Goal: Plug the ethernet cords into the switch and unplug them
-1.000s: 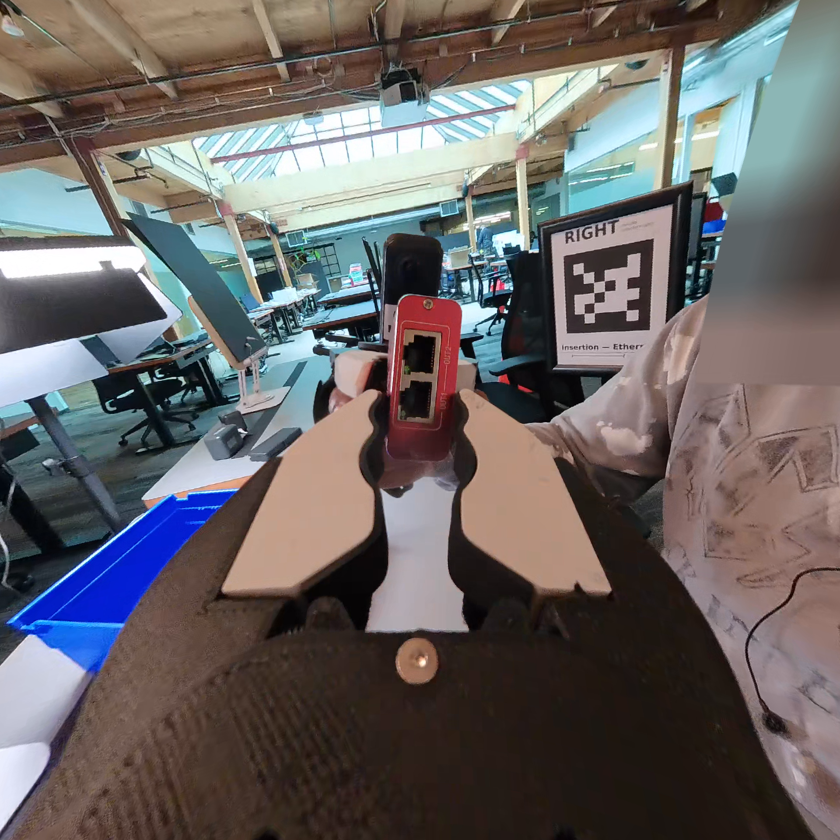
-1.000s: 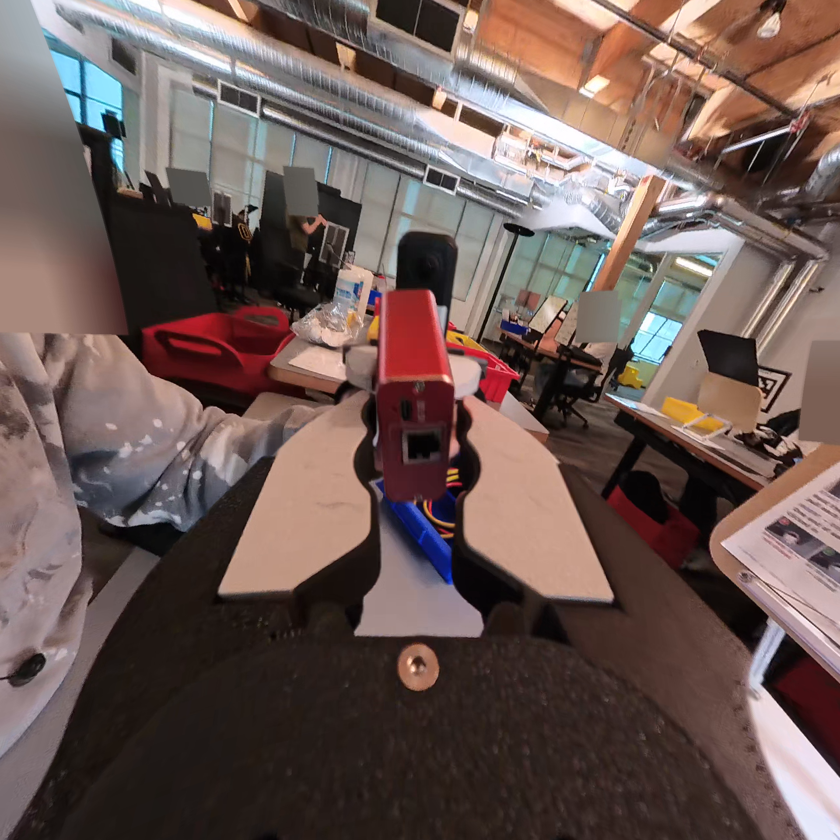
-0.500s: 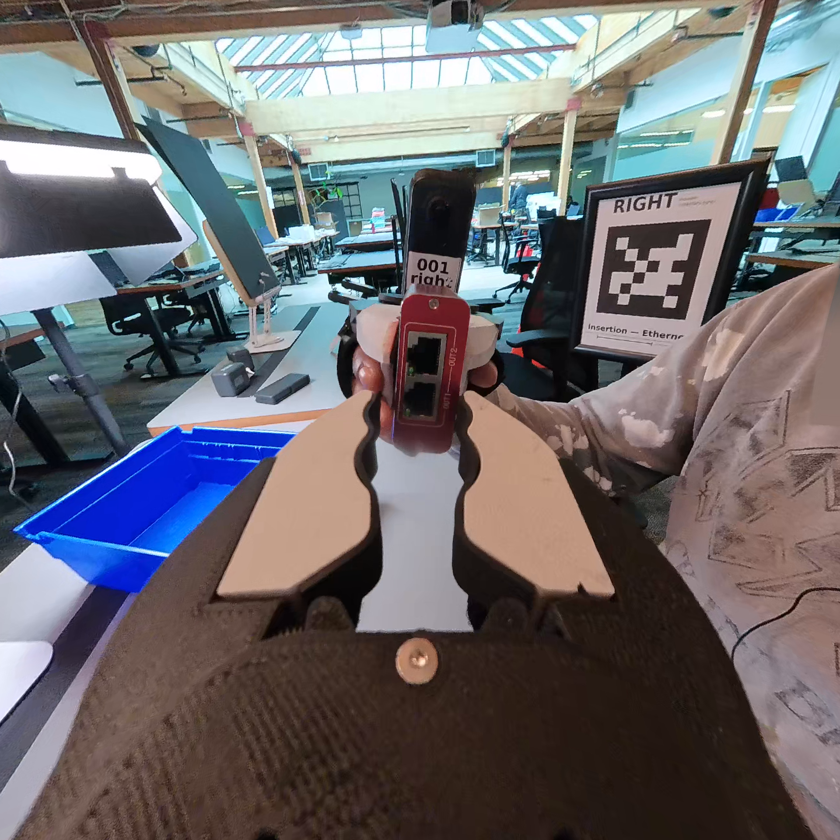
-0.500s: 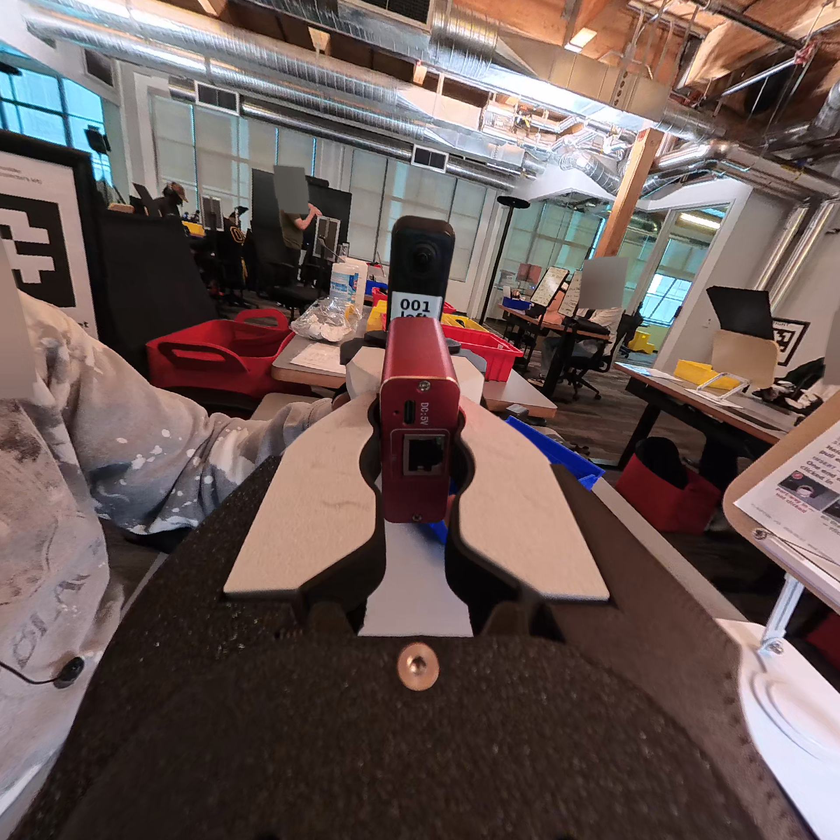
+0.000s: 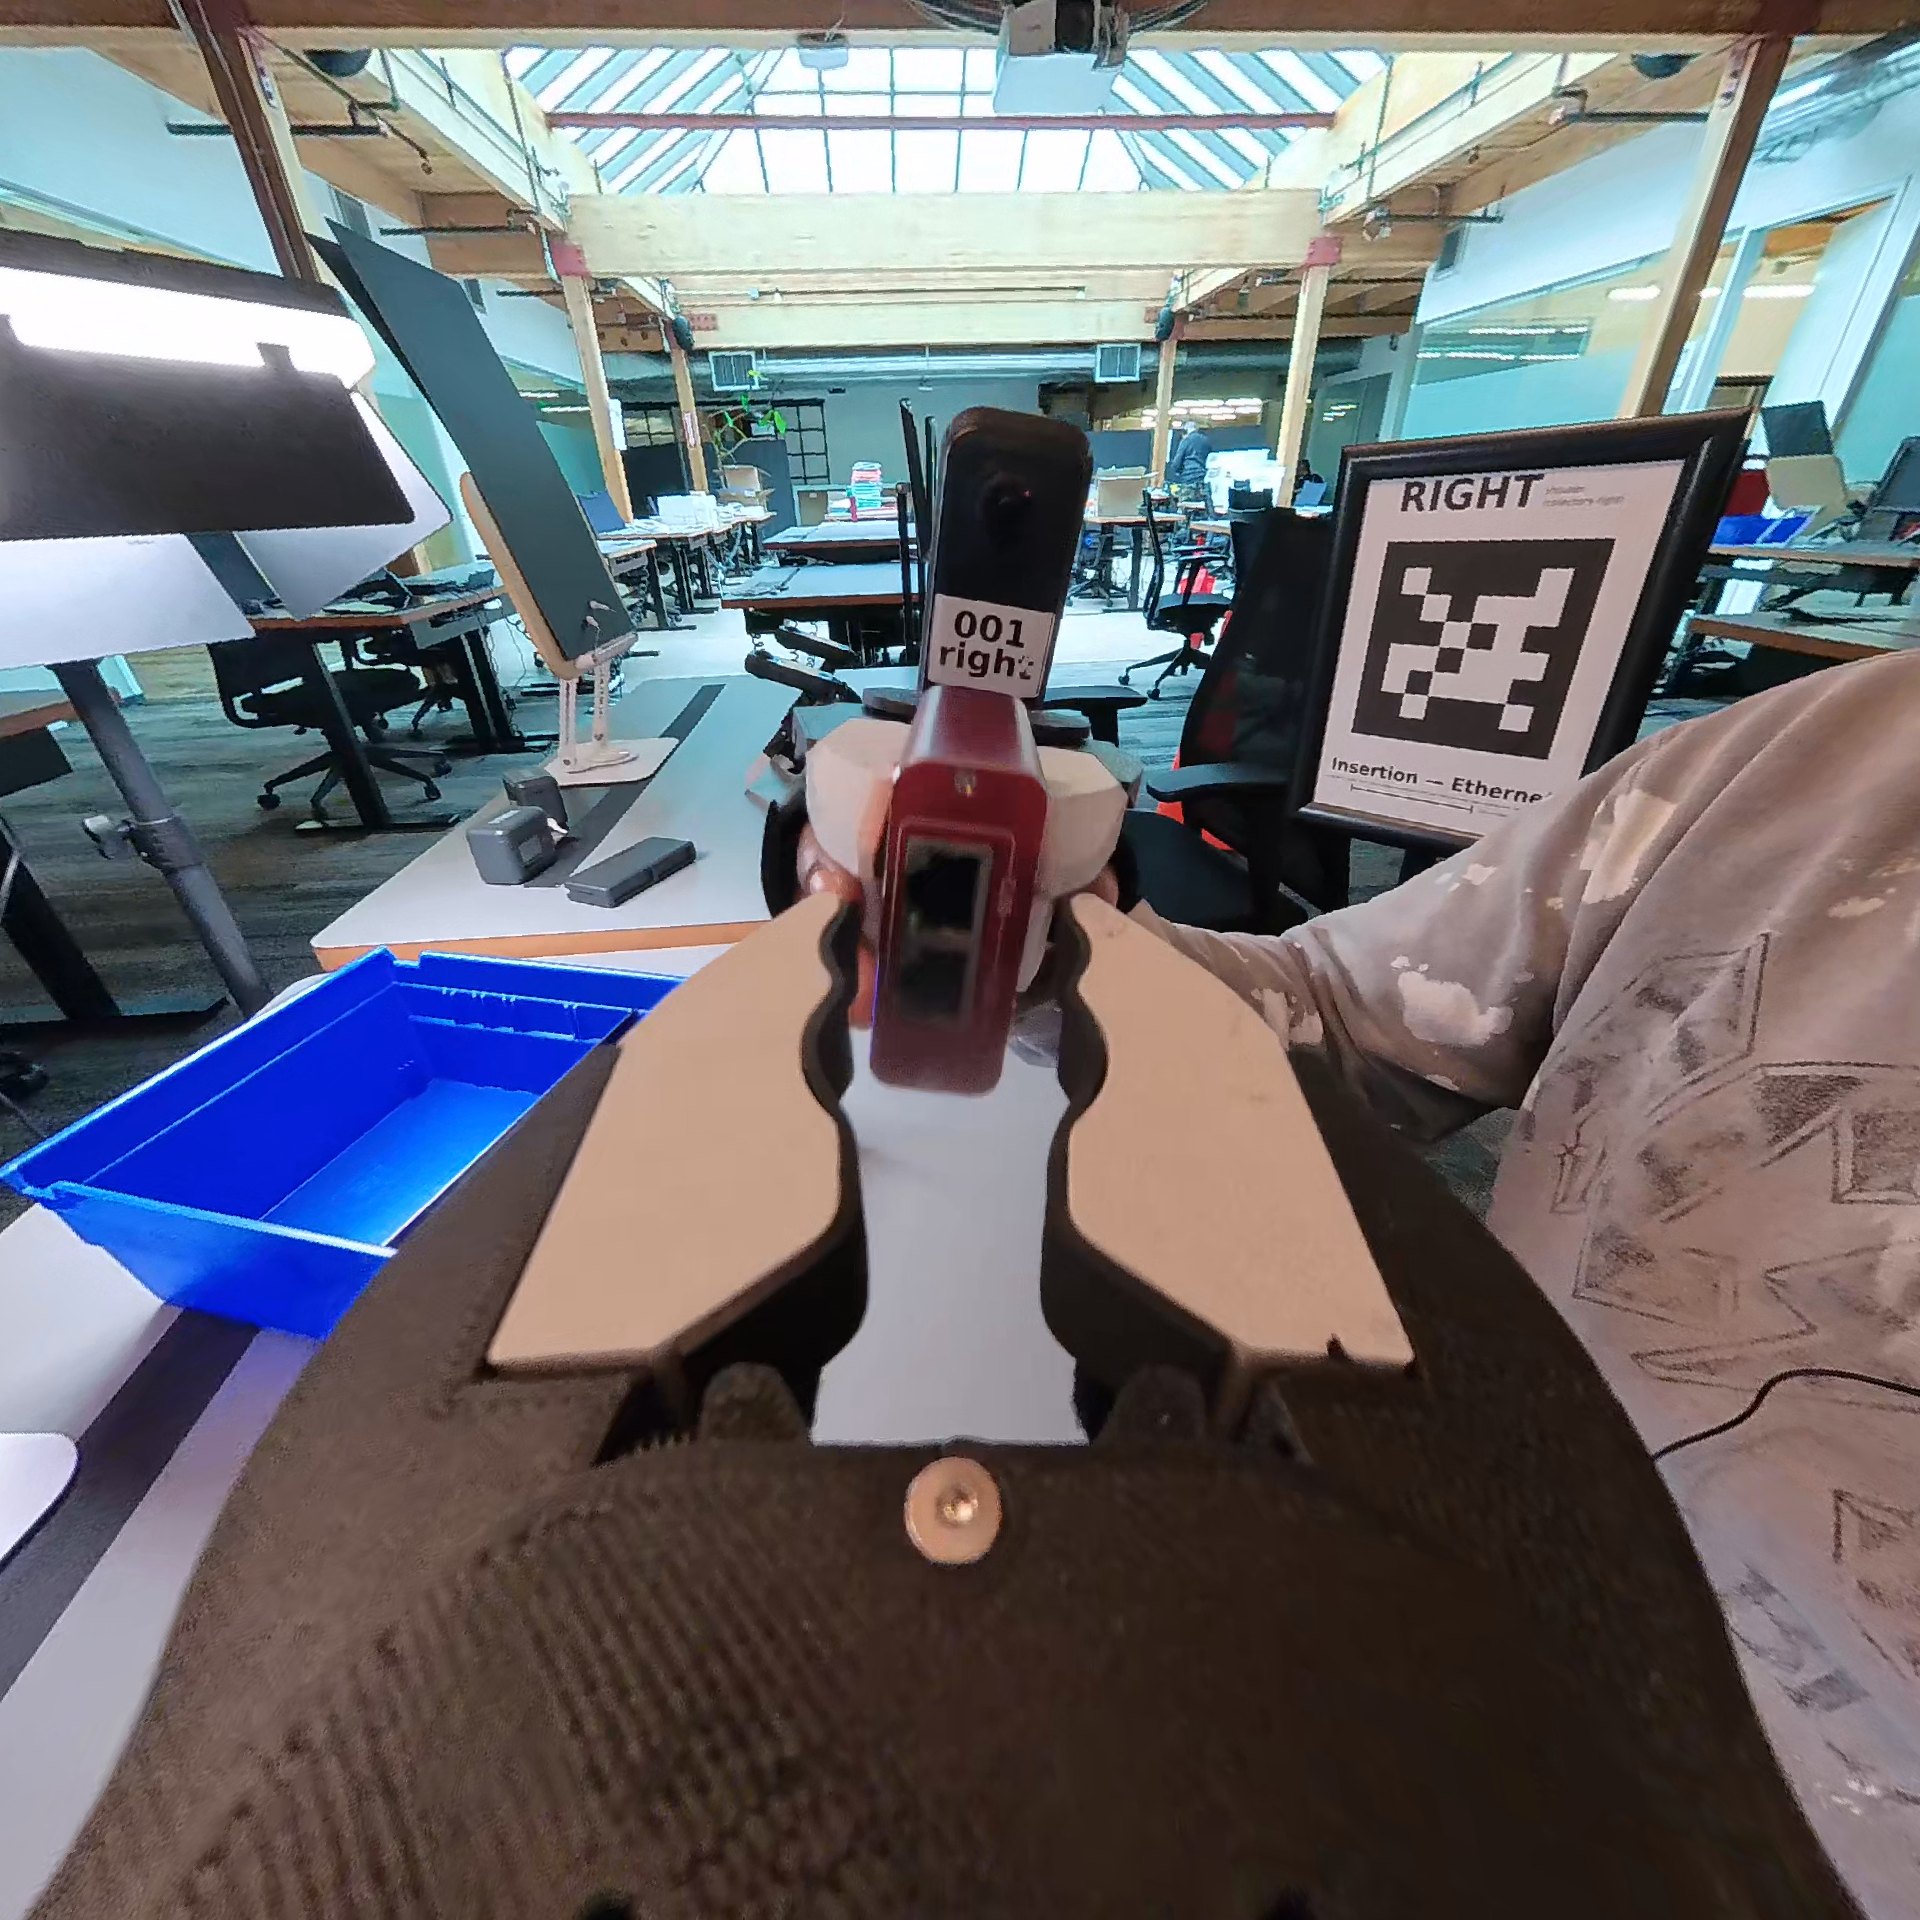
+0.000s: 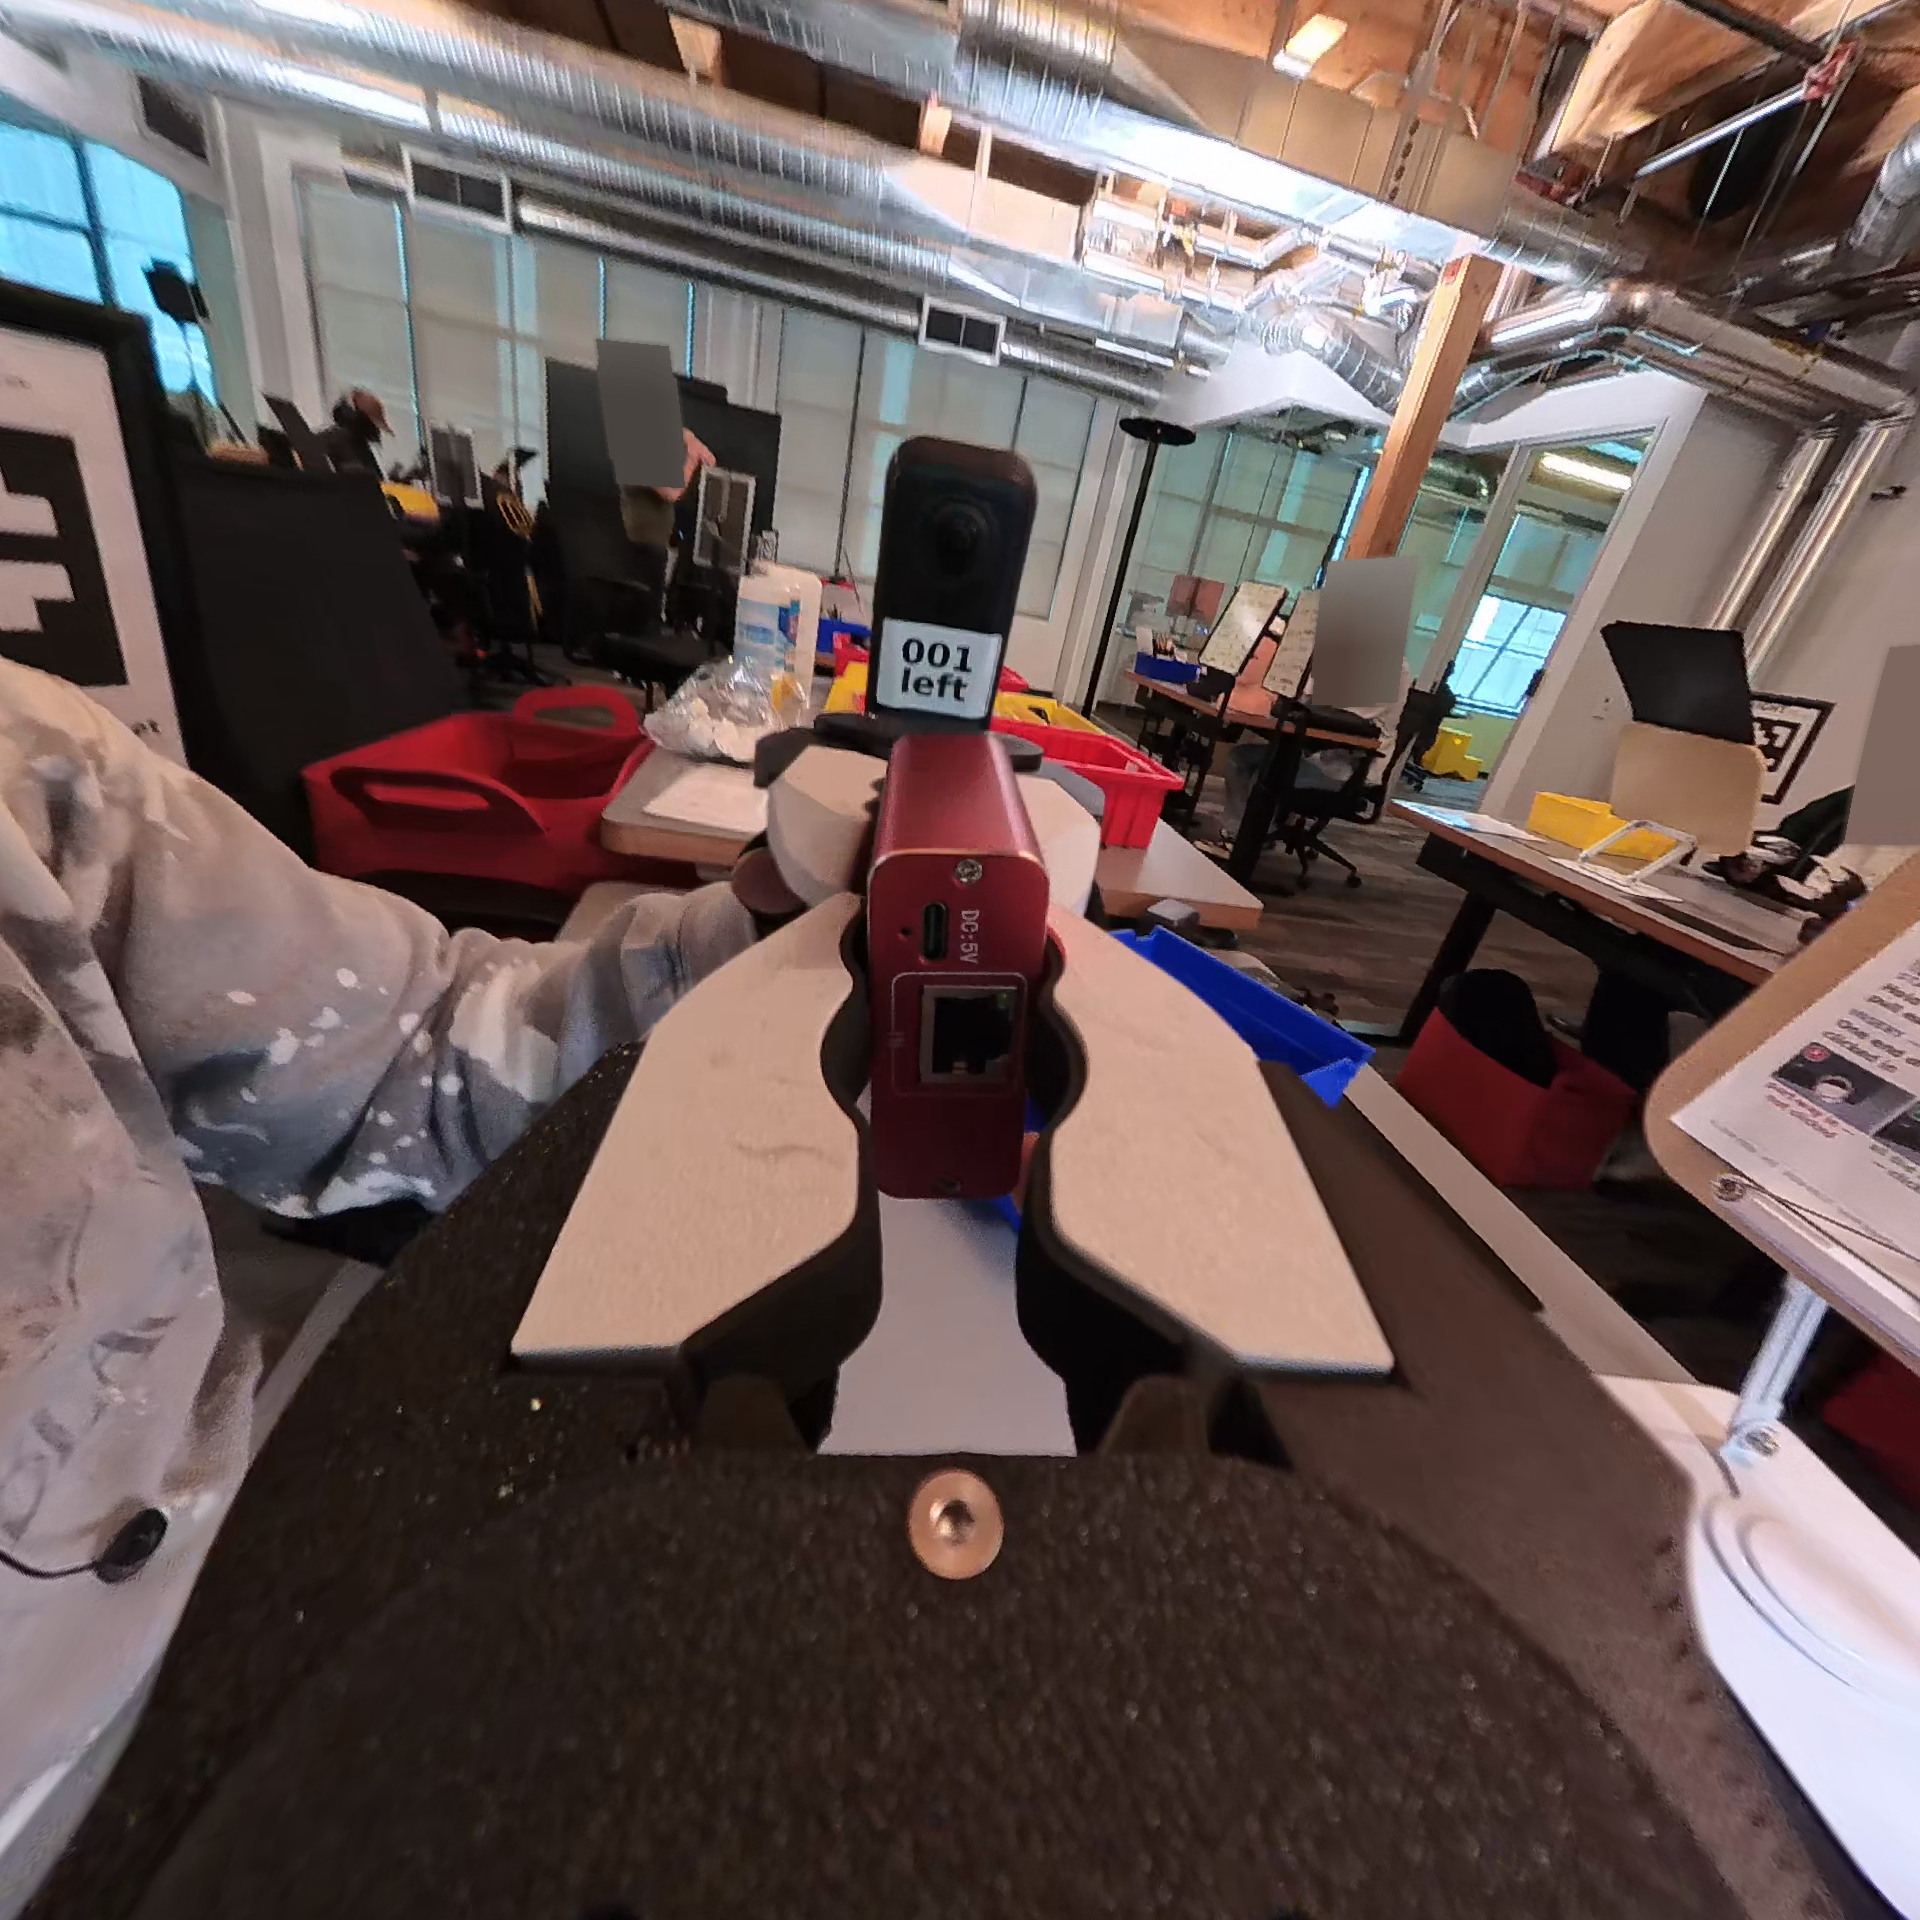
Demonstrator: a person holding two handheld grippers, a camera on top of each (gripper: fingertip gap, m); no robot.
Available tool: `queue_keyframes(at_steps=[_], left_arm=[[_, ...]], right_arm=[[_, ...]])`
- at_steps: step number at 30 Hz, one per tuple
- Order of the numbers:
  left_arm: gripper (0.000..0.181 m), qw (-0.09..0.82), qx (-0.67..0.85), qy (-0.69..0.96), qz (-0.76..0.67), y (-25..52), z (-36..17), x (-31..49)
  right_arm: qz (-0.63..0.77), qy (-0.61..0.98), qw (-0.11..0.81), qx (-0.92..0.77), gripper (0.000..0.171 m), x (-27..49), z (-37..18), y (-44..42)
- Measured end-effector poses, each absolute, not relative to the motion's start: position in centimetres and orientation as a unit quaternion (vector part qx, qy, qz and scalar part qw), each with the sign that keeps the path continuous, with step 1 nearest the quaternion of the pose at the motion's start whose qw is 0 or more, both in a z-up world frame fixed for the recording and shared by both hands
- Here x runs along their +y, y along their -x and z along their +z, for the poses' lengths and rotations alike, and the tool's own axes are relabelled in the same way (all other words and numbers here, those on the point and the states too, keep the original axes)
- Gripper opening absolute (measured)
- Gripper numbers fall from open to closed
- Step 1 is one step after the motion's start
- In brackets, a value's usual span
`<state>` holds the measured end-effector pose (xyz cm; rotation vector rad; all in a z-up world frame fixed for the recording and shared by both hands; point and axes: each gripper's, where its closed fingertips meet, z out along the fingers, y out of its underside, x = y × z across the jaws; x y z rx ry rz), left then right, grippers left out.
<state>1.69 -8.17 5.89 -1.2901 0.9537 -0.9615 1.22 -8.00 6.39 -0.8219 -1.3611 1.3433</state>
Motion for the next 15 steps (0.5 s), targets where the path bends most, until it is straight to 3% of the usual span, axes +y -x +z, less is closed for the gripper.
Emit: queue_keyframes(at_steps=[1,15], left_arm=[[0.028,0.594,0.414,0.555,-0.41,-1.7,5.8,-8.2],[0.027,0.637,0.399,0.502,-0.428,-1.8,7.0,-8.3]], right_arm=[[0.551,0.34,0.507,-0.569,0.027,-8.1,6.2,-1.1],[0.49,0.346,0.531,-0.598,0.03,-8.1,5.1,-0.3]])
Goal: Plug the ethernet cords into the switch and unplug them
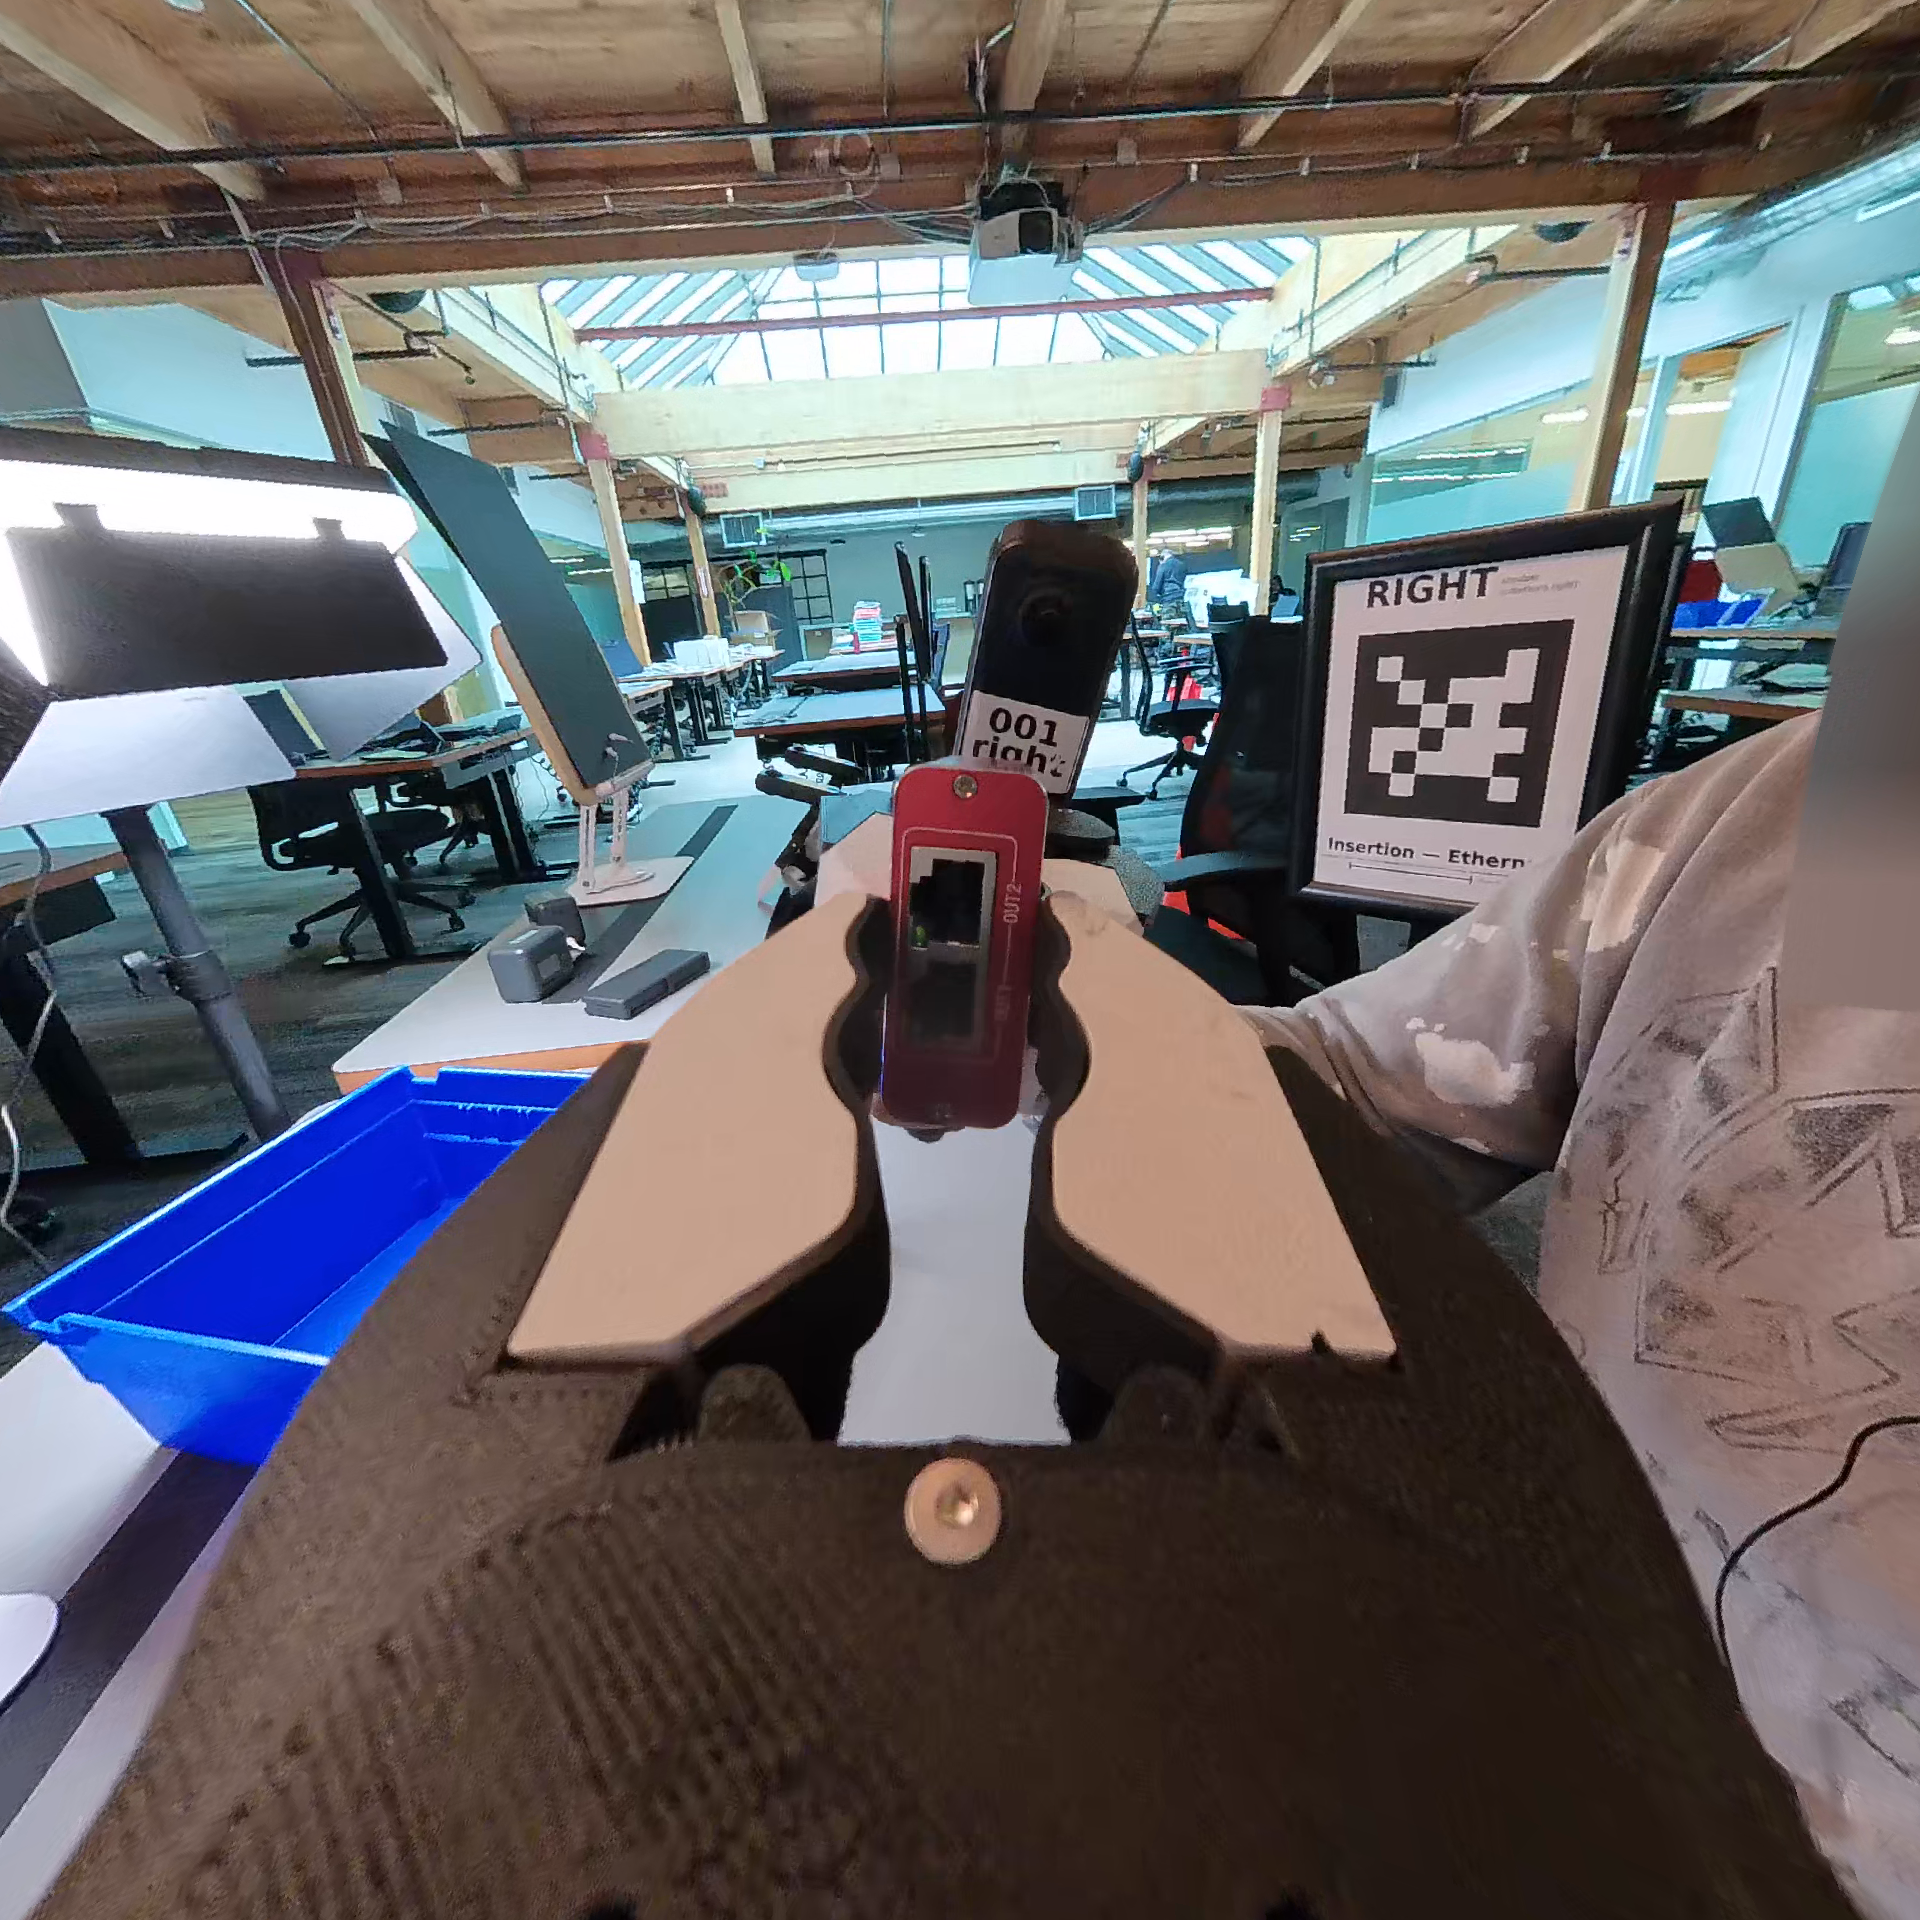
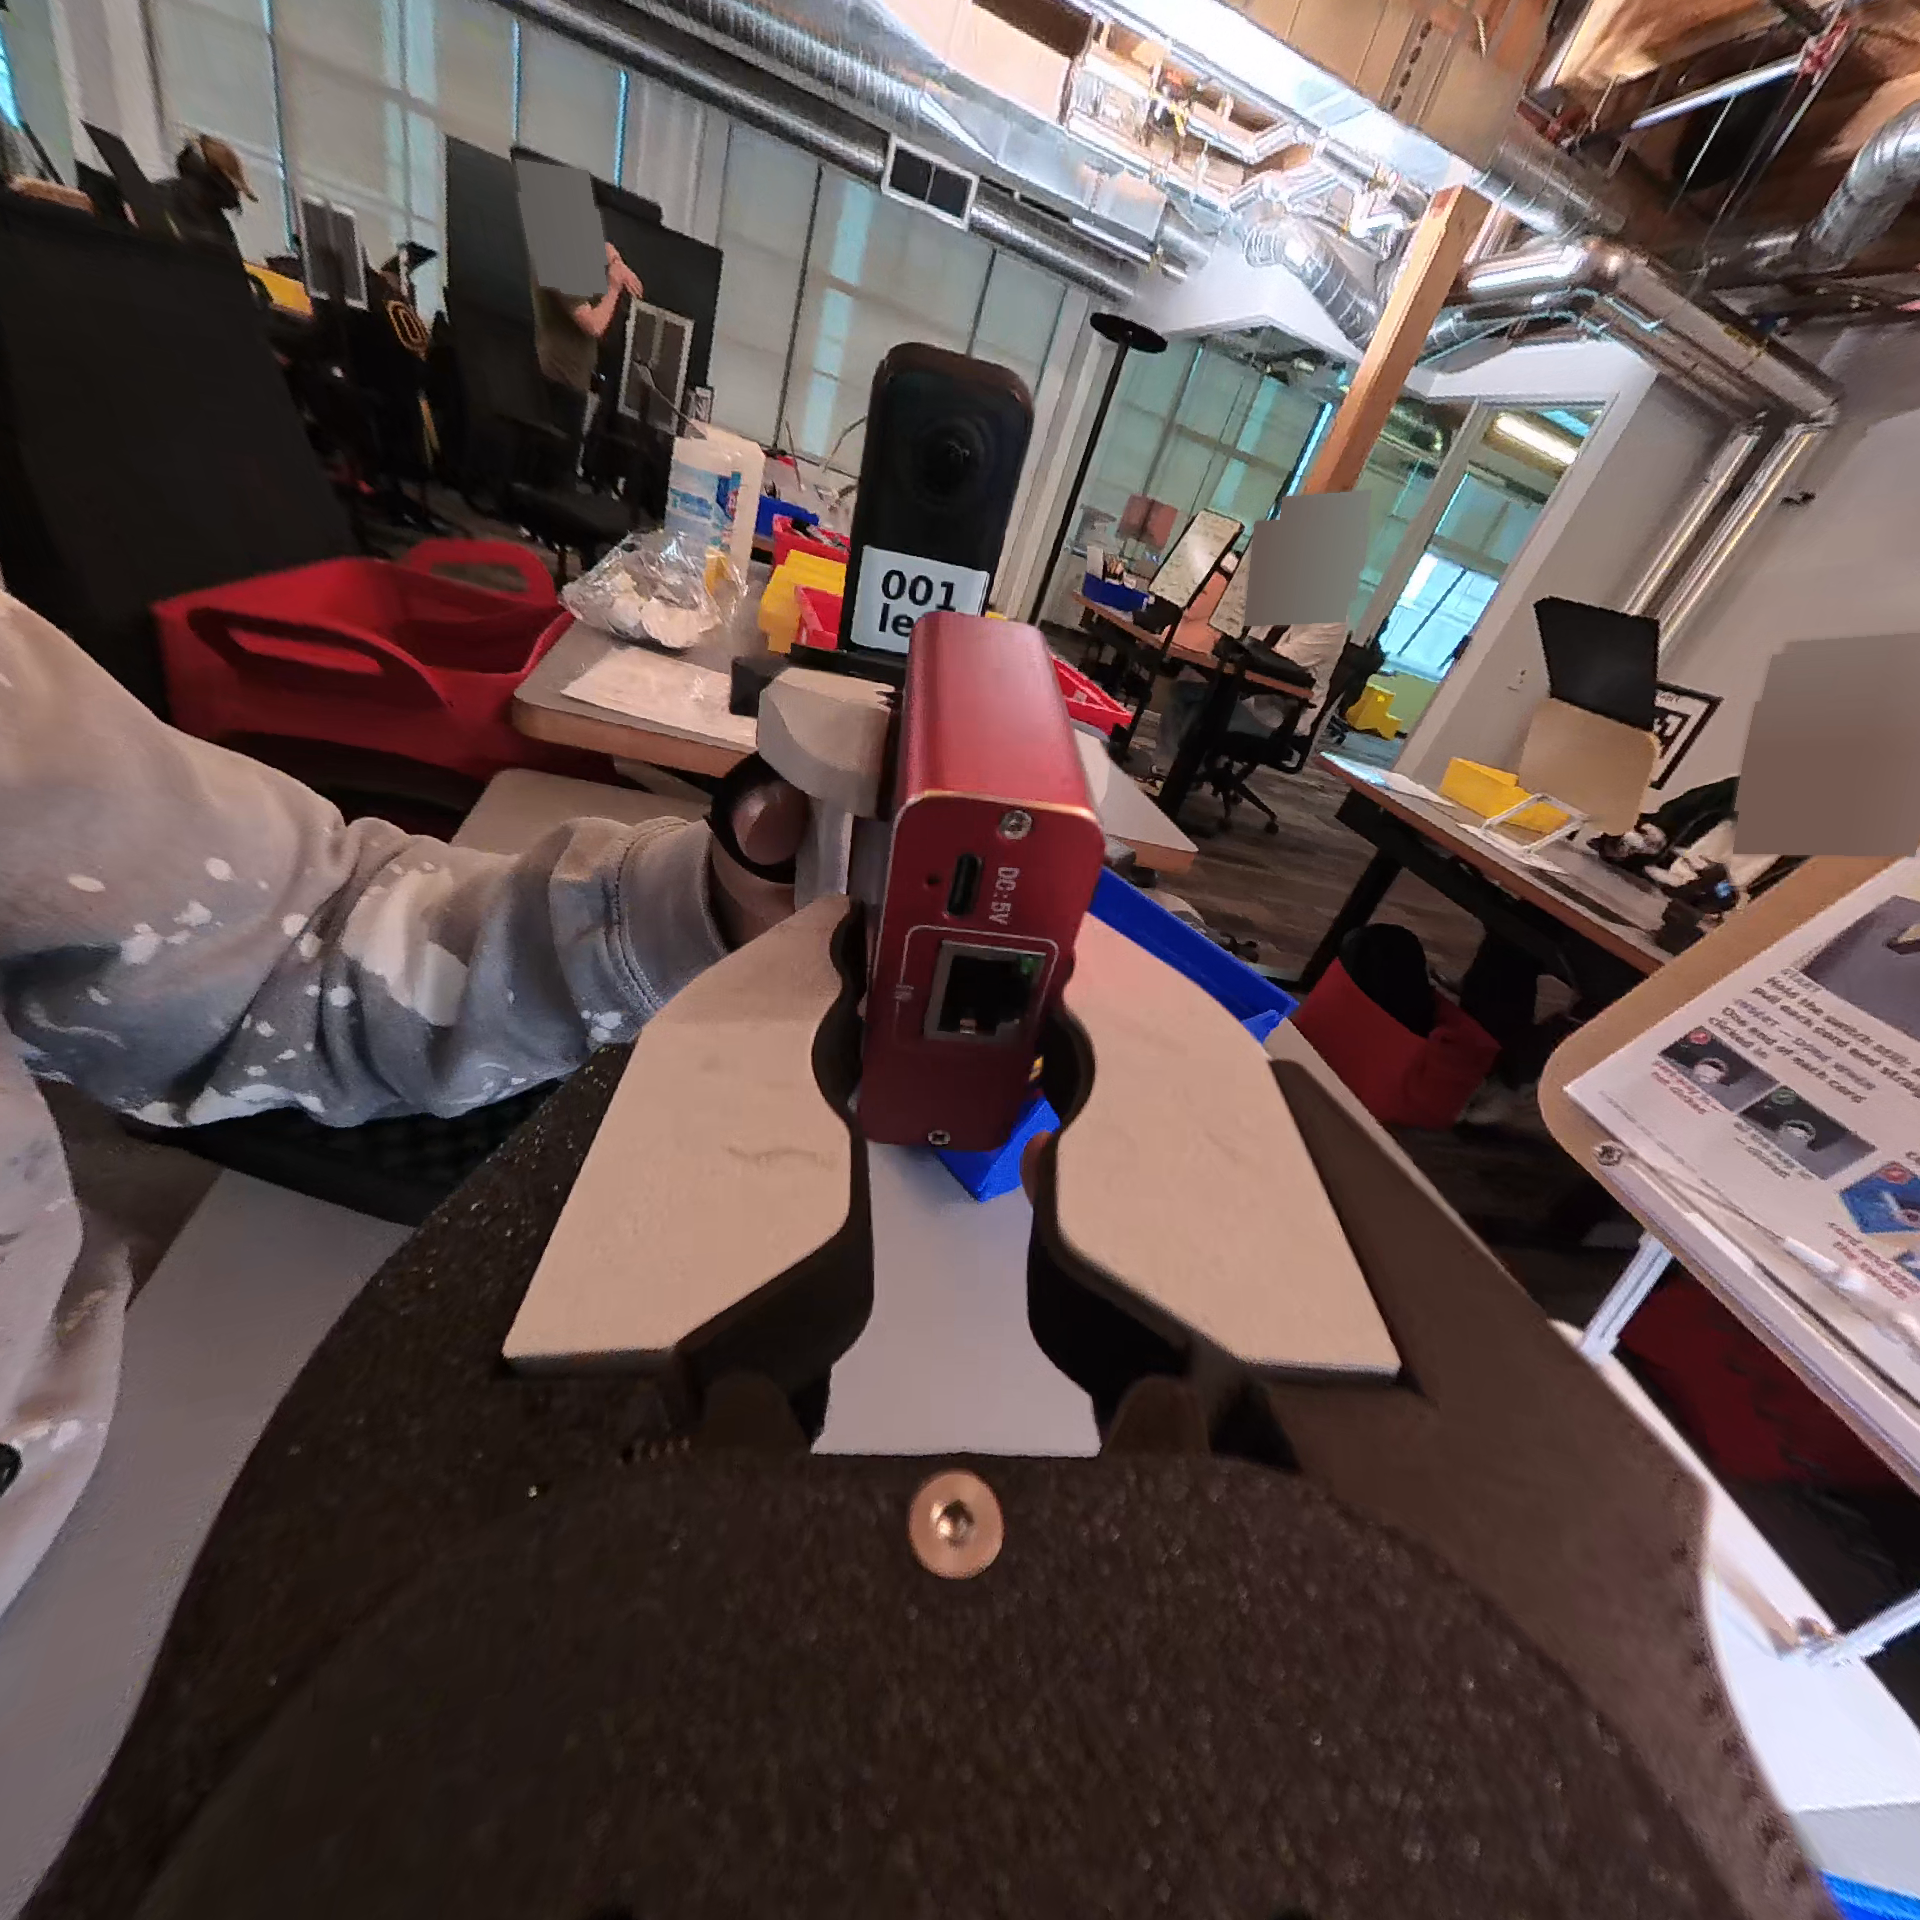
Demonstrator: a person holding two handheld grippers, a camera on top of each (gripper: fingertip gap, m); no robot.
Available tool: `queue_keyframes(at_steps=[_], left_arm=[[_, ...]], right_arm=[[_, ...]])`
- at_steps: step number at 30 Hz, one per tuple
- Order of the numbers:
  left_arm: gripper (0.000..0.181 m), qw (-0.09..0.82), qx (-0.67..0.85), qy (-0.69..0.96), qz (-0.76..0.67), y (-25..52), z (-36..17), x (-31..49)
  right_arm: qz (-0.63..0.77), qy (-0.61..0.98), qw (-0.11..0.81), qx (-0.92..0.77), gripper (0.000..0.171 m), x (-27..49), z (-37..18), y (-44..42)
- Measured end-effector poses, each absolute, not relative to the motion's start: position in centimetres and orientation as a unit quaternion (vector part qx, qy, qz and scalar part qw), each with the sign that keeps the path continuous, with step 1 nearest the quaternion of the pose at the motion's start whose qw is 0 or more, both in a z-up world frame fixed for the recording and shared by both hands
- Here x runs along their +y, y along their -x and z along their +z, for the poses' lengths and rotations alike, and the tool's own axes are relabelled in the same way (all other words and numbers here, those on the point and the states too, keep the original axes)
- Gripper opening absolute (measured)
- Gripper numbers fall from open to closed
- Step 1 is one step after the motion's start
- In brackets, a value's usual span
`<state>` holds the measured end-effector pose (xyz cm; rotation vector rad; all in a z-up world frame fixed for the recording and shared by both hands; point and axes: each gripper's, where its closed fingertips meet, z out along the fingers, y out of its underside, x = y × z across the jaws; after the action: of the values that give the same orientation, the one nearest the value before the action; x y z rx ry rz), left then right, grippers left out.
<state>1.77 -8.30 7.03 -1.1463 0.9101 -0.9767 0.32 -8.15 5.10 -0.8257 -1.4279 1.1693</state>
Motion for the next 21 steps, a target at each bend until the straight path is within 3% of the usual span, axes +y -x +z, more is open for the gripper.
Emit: queue_keyframes(at_steps=[5,10,12,19,21], left_arm=[[0.028,0.619,0.409,0.523,-0.419,-1.8,6.6,-8.4],[0.042,0.599,0.415,0.552,-0.406,-1.3,6.2,-8.5],[0.029,0.601,0.431,0.564,-0.367,-1.4,5.5,-8.3],[0.027,0.636,0.439,0.545,-0.325,-1.8,6.0,-8.3],[0.027,0.64,0.433,0.536,-0.34,-2.2,6.2,-8.3]], right_arm=[[0.489,0.354,0.512,-0.611,0.029,-8.2,4.8,-0.6],[0.463,0.366,0.505,-0.63,0.028,-8.0,3.8,-0.2],[0.464,0.367,0.496,-0.636,0.028,-8.3,3.2,0.2],[0.475,0.362,0.497,-0.63,0.03,-8.0,3.0,0.3],[0.459,0.365,0.49,-0.645,0.039,-8.1,2.2,0.6]])
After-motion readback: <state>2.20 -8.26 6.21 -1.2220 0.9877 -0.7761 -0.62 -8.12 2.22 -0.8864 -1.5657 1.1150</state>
